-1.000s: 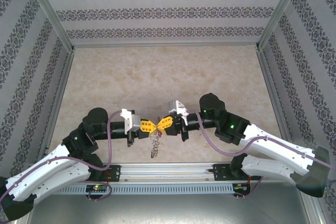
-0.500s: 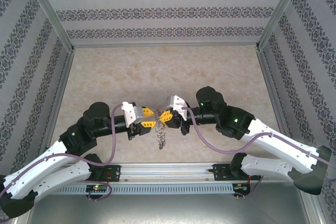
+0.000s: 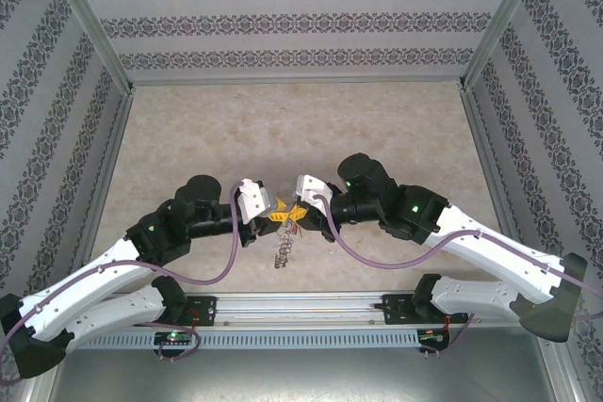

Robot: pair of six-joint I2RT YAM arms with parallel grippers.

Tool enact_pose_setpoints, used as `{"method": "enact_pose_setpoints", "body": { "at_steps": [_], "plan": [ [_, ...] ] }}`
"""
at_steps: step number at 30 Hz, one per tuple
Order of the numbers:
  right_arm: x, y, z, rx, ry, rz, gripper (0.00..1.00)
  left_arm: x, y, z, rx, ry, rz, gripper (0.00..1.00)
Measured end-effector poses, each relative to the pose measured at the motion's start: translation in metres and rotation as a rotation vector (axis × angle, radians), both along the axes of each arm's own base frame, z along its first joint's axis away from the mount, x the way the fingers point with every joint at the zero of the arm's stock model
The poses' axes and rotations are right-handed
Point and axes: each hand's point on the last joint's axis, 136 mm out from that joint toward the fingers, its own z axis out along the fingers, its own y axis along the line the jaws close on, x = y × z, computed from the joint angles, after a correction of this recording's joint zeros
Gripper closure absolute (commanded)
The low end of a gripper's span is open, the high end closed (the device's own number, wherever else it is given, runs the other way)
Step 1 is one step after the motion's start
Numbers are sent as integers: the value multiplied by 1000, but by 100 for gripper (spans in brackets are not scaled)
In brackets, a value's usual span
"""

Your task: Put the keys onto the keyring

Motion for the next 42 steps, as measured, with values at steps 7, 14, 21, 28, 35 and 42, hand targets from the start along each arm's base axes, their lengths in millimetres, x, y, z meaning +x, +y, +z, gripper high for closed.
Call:
{"method": "enact_pose_setpoints", "body": {
  "at_steps": [7, 14, 21, 28, 35, 42],
  "plan": [
    [-1, -1, -2, -9, 3, 2, 100, -10, -3, -1, -7, 15, -59, 100],
    [-7, 2, -1, 5, 23, 25, 78, -19, -2, 0, -70, 13, -79, 100],
    [-15, 0, -3, 58, 47, 36, 74, -23, -7, -3, -194, 51, -97, 100],
    [-27, -4, 10, 147, 25, 73, 79, -31, -3, 17, -340, 2, -119, 100],
    [-32, -4, 23, 204, 7, 99, 85, -39, -9, 34, -413, -3, -184, 100],
    [-36, -7, 22, 211, 5, 112, 100, -43, -12, 34, -424, 19, -222, 100]
  ]
}}
